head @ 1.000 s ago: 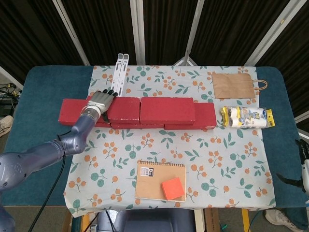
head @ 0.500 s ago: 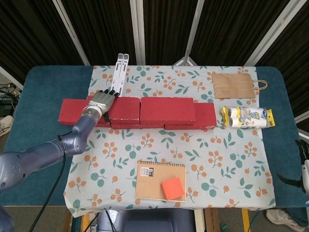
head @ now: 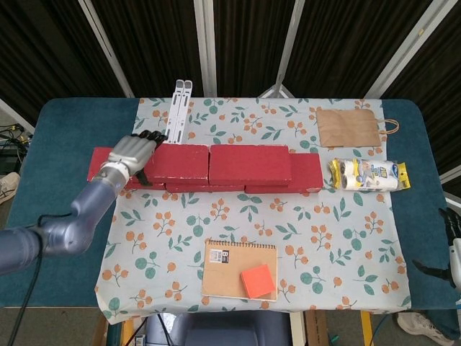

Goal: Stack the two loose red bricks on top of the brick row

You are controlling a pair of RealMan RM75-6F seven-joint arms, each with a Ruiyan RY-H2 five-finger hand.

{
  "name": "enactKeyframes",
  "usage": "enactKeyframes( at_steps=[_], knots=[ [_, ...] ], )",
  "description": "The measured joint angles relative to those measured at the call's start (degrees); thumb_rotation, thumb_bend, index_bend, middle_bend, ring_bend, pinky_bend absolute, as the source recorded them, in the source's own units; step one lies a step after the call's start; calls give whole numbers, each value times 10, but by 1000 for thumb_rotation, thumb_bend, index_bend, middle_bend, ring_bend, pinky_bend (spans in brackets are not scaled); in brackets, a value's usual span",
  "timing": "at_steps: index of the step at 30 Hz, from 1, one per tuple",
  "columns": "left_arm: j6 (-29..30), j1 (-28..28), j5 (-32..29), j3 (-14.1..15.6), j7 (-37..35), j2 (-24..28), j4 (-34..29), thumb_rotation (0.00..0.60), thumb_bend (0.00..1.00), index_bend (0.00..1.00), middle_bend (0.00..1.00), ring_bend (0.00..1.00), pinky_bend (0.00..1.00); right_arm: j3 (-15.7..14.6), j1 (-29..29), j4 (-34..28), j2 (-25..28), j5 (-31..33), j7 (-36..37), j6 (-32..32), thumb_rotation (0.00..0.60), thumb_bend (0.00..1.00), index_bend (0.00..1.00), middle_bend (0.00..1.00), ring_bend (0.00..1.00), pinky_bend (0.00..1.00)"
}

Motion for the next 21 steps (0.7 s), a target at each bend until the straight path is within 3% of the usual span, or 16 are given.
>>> enactKeyframes(
  at_steps=[2, 5, 8, 11, 13, 16, 21],
  knots=[
    [78, 55, 87, 6, -21, 17, -61, 600, 0, 19, 0, 0, 176, 0, 0, 5, -4, -8, -2, 7, 600, 35, 0, 4, 0, 0],
    [221, 169, 230, 26, -54, 17, -103, 600, 0, 41, 1, 0, 176, 0, 0, 16, -15, -24, -11, 26, 600, 34, 0, 4, 0, 0],
    [374, 308, 364, 46, -80, -7, -88, 600, 0, 60, 28, 0, 173, 1, -1, 29, -27, -38, -22, 45, 600, 35, 0, 4, 0, 0],
    [500, 440, 484, 60, -98, -49, -25, 600, 0, 73, 45, 0, 169, 2, -3, 37, -36, -48, -31, 61, 600, 35, 0, 4, 0, 0],
    [557, 512, 538, 65, -107, -83, 30, 600, 0, 73, 31, 0, 155, 1, -4, 39, -38, -53, -34, 64, 600, 35, 0, 4, 0, 0],
    [596, 581, 576, 64, -113, -132, 98, 600, 0, 65, 11, 0, 115, 0, -5, 39, -38, -57, -35, 68, 600, 35, 0, 2, 0, 0],
    [602, 618, 590, 45, -112, -161, 128, 600, 0, 48, 0, 0, 73, -1, -8, 38, -37, -57, -43, 72, 600, 35, 0, 0, 0, 0]
  ],
)
